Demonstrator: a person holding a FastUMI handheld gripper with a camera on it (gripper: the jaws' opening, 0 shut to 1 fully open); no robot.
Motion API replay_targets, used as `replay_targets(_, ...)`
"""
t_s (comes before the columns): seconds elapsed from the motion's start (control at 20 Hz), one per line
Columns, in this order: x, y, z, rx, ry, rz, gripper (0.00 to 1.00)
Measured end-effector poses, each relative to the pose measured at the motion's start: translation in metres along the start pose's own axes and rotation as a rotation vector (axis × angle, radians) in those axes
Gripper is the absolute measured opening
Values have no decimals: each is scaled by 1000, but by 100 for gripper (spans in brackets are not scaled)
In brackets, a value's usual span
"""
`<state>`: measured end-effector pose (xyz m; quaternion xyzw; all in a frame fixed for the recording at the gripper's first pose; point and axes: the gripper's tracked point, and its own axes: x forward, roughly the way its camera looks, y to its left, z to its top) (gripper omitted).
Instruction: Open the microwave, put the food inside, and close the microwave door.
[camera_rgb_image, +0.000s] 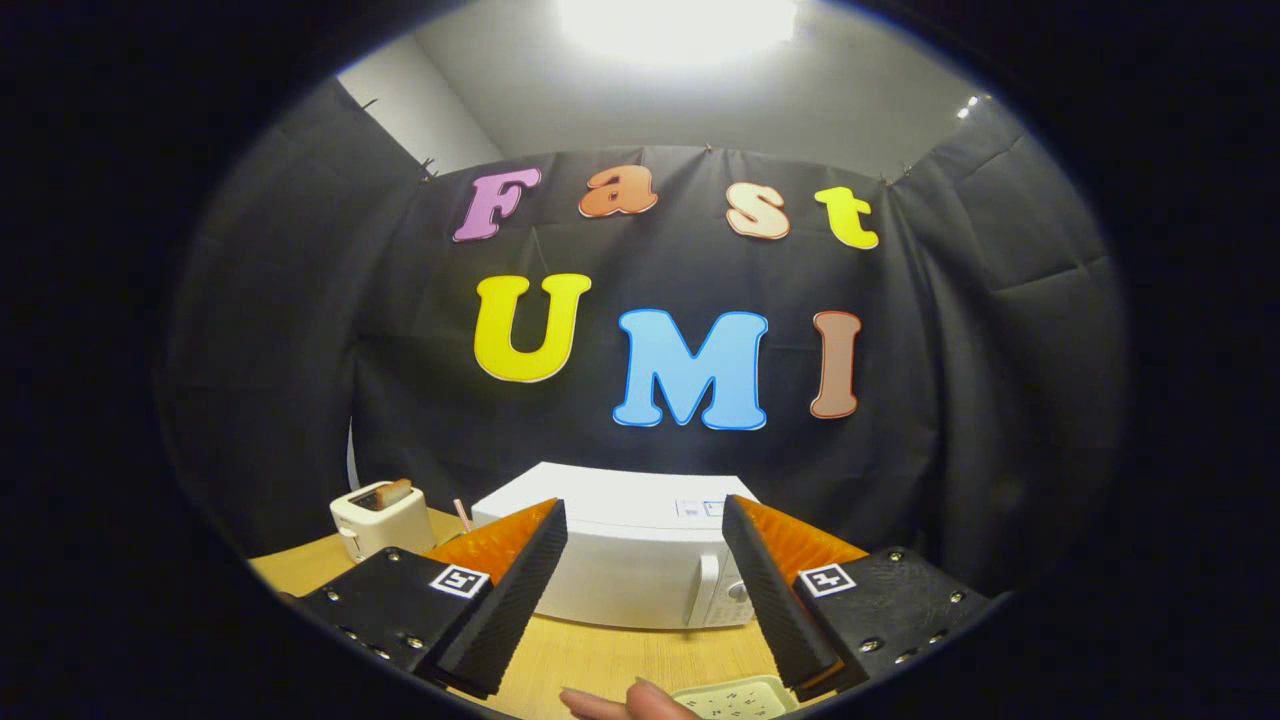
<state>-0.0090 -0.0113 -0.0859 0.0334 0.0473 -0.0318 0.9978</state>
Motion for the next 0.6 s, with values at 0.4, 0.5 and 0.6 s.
replay_targets(0.4, -5, -9, 15, -10, -42, -17, 97)
replay_targets(0.5, 0, -12, 9, -16, -22, -29, 97)
replay_targets(0.6, 2, -10, 8, -14, -14, -22, 97)
